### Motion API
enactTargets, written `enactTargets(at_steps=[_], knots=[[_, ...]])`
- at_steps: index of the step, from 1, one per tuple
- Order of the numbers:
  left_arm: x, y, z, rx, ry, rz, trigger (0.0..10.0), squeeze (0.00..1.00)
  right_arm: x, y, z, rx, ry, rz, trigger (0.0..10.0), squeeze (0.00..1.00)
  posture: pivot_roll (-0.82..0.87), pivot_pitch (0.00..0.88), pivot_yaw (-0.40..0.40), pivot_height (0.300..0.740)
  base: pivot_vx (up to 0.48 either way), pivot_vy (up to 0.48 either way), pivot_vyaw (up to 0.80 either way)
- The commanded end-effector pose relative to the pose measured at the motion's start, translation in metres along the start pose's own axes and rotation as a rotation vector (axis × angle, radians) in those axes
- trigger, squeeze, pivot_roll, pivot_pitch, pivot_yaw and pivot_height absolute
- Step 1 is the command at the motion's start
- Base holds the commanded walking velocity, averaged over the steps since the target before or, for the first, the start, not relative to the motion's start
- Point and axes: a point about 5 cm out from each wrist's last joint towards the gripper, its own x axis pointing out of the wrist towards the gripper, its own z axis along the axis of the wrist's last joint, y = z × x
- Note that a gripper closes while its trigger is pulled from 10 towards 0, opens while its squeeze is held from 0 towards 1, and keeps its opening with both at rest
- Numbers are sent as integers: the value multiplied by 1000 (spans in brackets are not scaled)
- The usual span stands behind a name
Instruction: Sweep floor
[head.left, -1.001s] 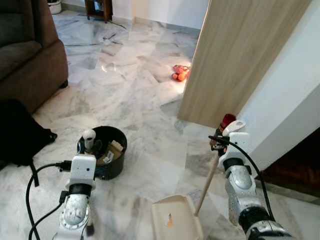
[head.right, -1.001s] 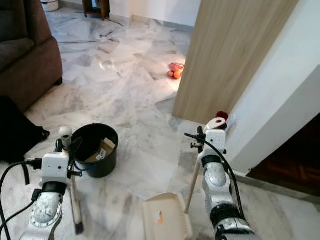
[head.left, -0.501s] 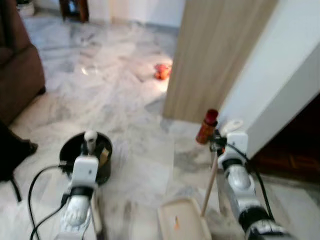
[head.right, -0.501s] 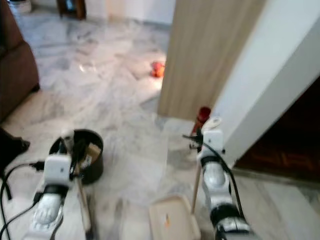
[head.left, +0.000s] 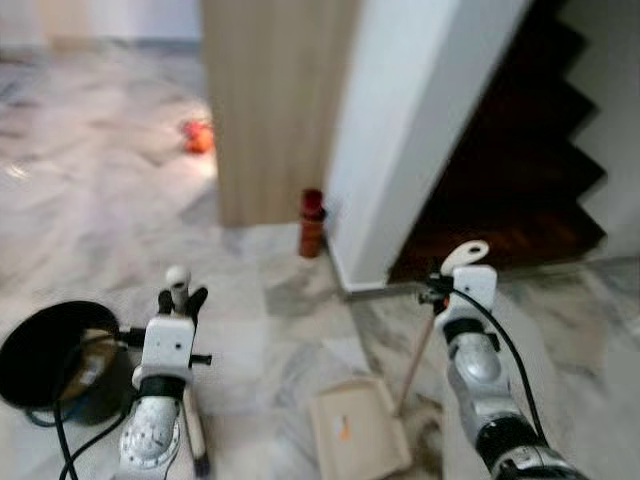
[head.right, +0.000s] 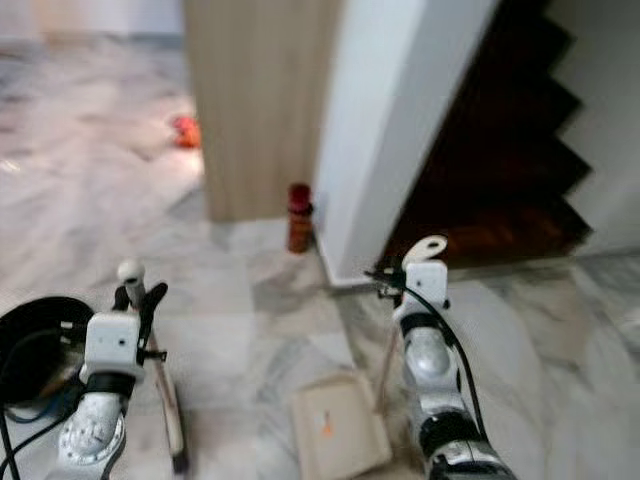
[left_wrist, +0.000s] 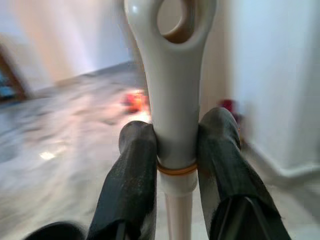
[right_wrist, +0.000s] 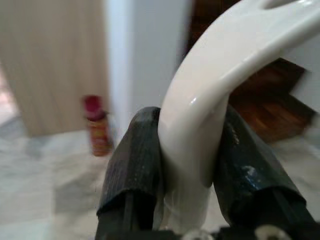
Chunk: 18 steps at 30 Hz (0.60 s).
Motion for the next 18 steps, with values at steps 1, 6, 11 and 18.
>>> enactTargets(at_steps=[1,6,11,18], knots=[[3,7,7,30,-40,11,10000,0,6,-3,13,-16,-50,-3,10000,0,125,81,-92,740,0,0,-800],[4,6,7,30,-42,7,10000,0,6,-3,13,-17,-52,-5,10000,0,124,80,-91,740,0,0,-800],[4,6,8,30,-41,5,10000,0,7,-3,13,-16,-52,-5,10000,0,122,80,-91,740,0,0,-800],[5,6,9,42,-47,7,10000,0,6,-3,12,-17,-48,-5,10000,0,126,85,-93,740,0,-124,-800]])
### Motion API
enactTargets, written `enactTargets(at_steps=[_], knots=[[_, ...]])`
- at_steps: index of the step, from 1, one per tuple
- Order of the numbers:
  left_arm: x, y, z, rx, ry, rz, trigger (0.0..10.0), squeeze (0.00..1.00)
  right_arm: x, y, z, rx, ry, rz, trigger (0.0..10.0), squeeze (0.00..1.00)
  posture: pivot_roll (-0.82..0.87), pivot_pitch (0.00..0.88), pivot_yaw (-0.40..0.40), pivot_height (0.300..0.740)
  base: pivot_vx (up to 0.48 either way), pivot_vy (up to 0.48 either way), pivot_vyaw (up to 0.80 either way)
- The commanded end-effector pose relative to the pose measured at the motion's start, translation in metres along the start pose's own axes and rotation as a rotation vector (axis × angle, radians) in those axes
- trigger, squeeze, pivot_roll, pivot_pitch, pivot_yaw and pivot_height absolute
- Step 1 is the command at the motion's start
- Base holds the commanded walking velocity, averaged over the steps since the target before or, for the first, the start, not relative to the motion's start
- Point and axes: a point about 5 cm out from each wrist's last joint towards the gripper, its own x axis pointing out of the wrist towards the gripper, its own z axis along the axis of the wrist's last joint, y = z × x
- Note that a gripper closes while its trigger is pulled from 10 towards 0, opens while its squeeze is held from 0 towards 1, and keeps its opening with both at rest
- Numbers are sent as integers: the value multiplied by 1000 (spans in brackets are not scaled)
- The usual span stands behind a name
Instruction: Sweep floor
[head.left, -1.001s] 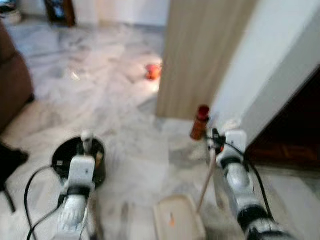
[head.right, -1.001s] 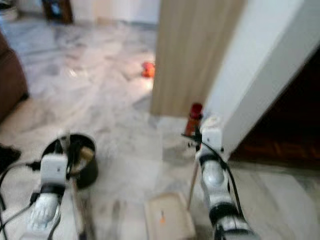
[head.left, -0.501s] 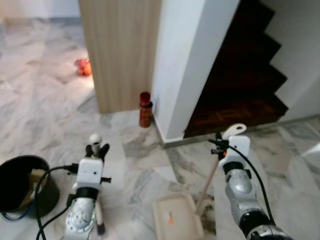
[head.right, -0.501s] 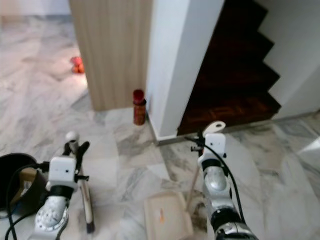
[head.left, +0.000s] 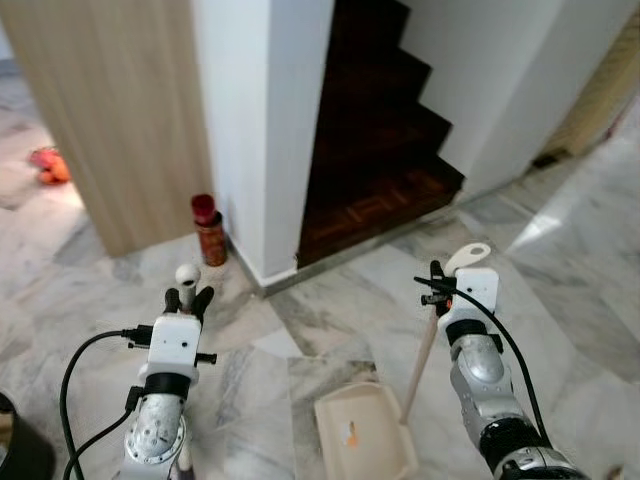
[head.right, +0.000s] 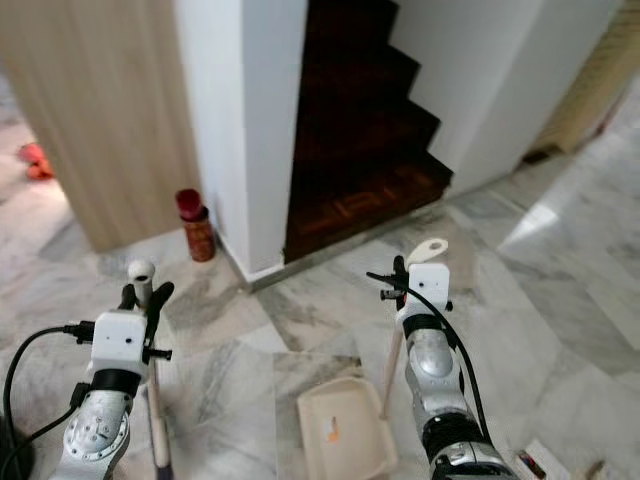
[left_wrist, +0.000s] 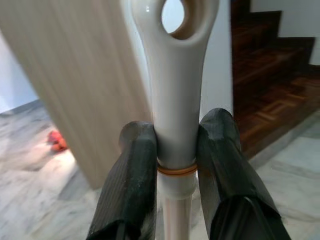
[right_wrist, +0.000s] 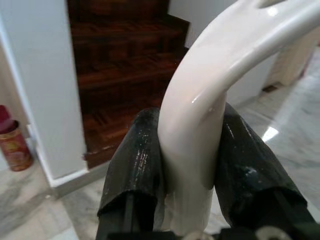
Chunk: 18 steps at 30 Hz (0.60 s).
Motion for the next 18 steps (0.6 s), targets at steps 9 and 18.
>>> enactTargets(at_steps=[9,18], knots=[[4,3,10,13,-54,2,10000,0,4,1,8,12,-34,-8,10000,0,128,87,-84,740,0,-100,-800],[7,4,12,28,-61,-10,10000,0,2,2,5,17,-28,-15,10000,0,131,92,-72,740,0,-287,-800]])
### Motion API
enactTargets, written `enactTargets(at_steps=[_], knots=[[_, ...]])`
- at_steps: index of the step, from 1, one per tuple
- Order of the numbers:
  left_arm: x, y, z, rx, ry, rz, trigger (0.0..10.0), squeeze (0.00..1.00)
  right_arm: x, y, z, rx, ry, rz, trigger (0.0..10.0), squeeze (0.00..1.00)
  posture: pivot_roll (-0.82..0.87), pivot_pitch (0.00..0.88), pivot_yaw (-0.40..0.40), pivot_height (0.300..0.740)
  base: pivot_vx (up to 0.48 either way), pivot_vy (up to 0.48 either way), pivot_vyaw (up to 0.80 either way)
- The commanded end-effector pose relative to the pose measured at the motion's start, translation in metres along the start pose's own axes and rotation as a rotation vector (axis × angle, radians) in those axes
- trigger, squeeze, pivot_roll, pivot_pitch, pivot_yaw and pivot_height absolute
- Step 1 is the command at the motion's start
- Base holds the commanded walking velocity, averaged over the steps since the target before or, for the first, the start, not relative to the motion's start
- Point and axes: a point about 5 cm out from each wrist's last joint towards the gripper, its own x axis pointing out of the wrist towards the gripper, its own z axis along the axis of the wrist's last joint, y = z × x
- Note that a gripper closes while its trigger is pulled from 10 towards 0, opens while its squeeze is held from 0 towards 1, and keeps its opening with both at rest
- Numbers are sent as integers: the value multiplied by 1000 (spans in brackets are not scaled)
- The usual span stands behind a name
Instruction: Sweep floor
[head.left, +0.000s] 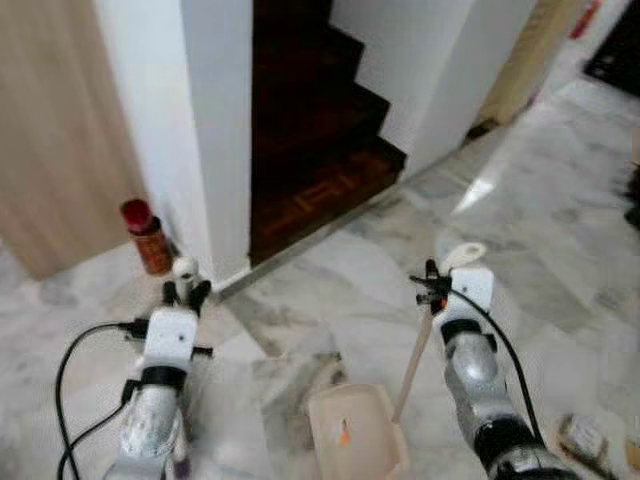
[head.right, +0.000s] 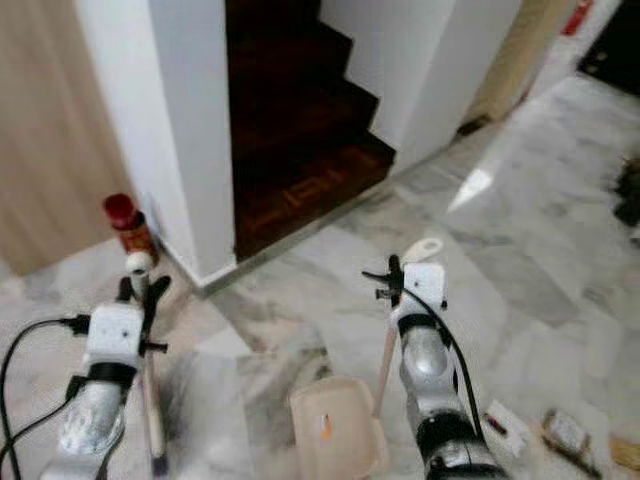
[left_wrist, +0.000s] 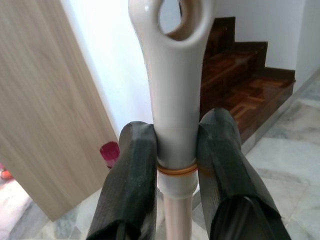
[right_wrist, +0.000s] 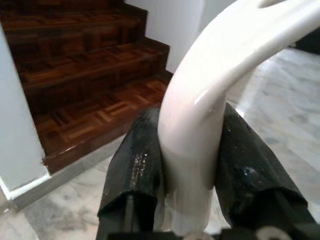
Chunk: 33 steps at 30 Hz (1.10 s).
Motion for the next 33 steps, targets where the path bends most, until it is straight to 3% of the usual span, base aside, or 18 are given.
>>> enactTargets(at_steps=[1,9,14,20,22,33], knots=[[4,-2,9,3,-46,-16,10000,0,1,-5,4,5,-18,-24,10000,0,137,90,-60,740,0,0,-800],[12,6,10,16,-54,-35,10000,0,0,3,1,14,-14,-28,10000,0,160,64,-19,740,0,0,-800],[22,16,12,47,-63,-52,10000,0,-1,10,3,-32,-40,-7,10000,0,164,35,14,740,0,0,-800],[28,25,11,57,-66,-19,10000,0,-6,4,2,-28,-52,-48,10000,0,133,10,26,740,0,0,-800],[30,30,9,22,-57,33,10000,0,-13,1,0,-44,-60,-58,10000,0,120,0,15,740,0,0,-800],[32,23,4,-32,-44,59,10000,0,-25,-16,4,-85,-87,-70,10000,0,90,0,-9,740,0,0,-797]])
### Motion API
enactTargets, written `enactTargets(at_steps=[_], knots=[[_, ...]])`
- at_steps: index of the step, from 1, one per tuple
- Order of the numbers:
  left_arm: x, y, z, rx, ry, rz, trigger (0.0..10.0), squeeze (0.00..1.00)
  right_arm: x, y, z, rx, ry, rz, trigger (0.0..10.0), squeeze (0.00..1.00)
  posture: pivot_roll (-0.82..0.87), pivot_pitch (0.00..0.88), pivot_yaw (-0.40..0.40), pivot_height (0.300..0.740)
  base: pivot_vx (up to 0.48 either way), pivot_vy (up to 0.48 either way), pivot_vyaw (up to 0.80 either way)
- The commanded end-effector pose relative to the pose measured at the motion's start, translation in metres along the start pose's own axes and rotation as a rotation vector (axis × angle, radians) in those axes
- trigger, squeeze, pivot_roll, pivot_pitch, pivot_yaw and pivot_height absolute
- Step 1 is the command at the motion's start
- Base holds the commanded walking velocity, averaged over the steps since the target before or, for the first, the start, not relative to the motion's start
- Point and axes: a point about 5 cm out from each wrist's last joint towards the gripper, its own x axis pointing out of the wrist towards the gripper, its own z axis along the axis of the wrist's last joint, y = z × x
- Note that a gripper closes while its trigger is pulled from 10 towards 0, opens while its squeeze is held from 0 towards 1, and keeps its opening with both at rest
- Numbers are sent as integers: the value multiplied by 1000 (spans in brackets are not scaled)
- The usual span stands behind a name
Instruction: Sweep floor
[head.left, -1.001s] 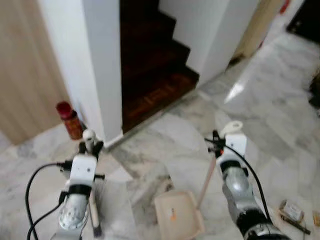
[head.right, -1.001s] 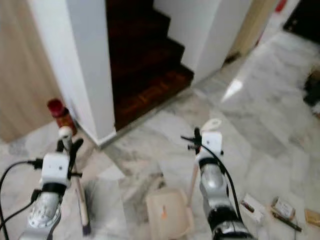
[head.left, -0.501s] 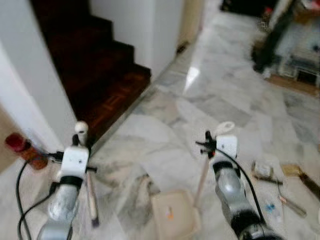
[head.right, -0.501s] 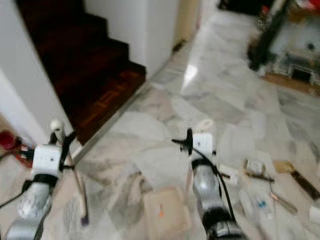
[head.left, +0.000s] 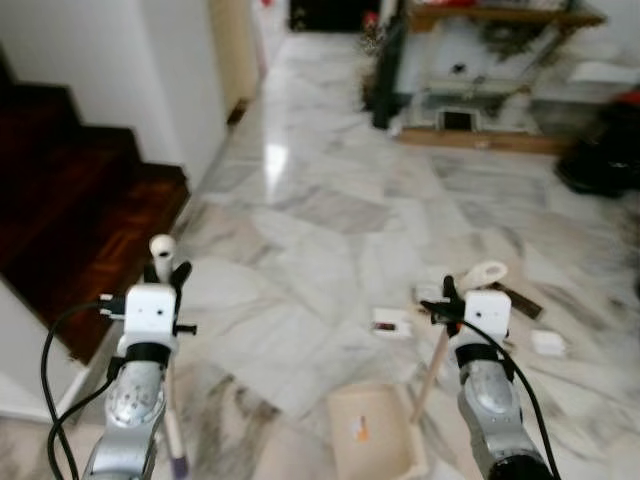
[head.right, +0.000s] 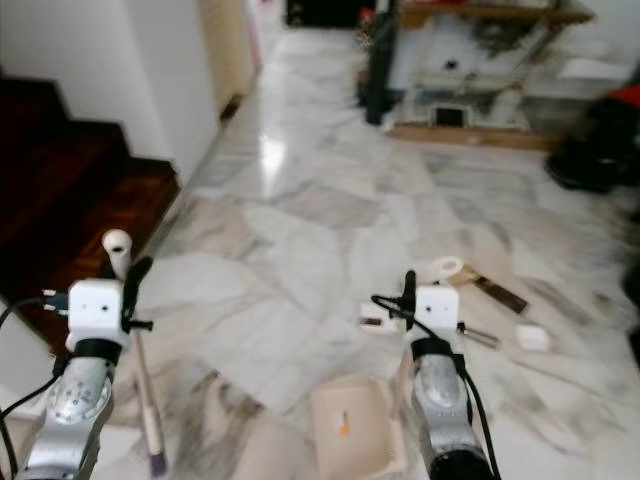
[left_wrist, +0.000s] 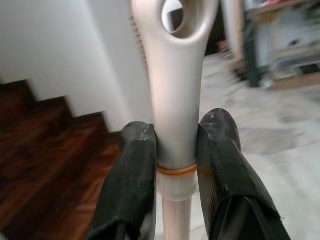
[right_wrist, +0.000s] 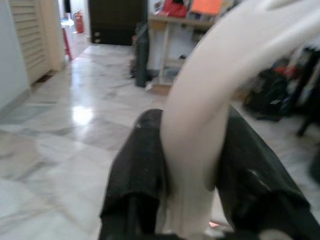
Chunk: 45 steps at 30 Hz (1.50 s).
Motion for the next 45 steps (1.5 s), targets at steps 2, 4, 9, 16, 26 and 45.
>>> enactTargets(at_steps=[2,4,9,16,26,45], knots=[[5,3,5,-8,-34,26,10000,0,1,1,10,11,-41,-17,10000,0,96,0,-19,740,0,0,-788],[4,2,4,-18,-35,36,10000,0,-5,2,7,26,-29,-28,10000,0,103,0,-26,740,0,0,-788],[0,2,2,-27,-30,44,10000,0,-9,2,4,44,-10,-36,10000,0,106,0,-32,740,0,0,-766],[-1,-4,1,-72,-25,36,10000,0,6,9,18,87,-44,-25,10000,0,96,0,-42,740,0,0,0],[-6,-11,4,-109,-27,20,10000,0,3,8,15,90,-18,-25,10000,0,84,0,-59,740,0,0,0],[-9,-15,2,-111,-22,11,10000,0,3,5,14,86,4,-45,10000,0,70,0,-66,740,0,0,-209]])
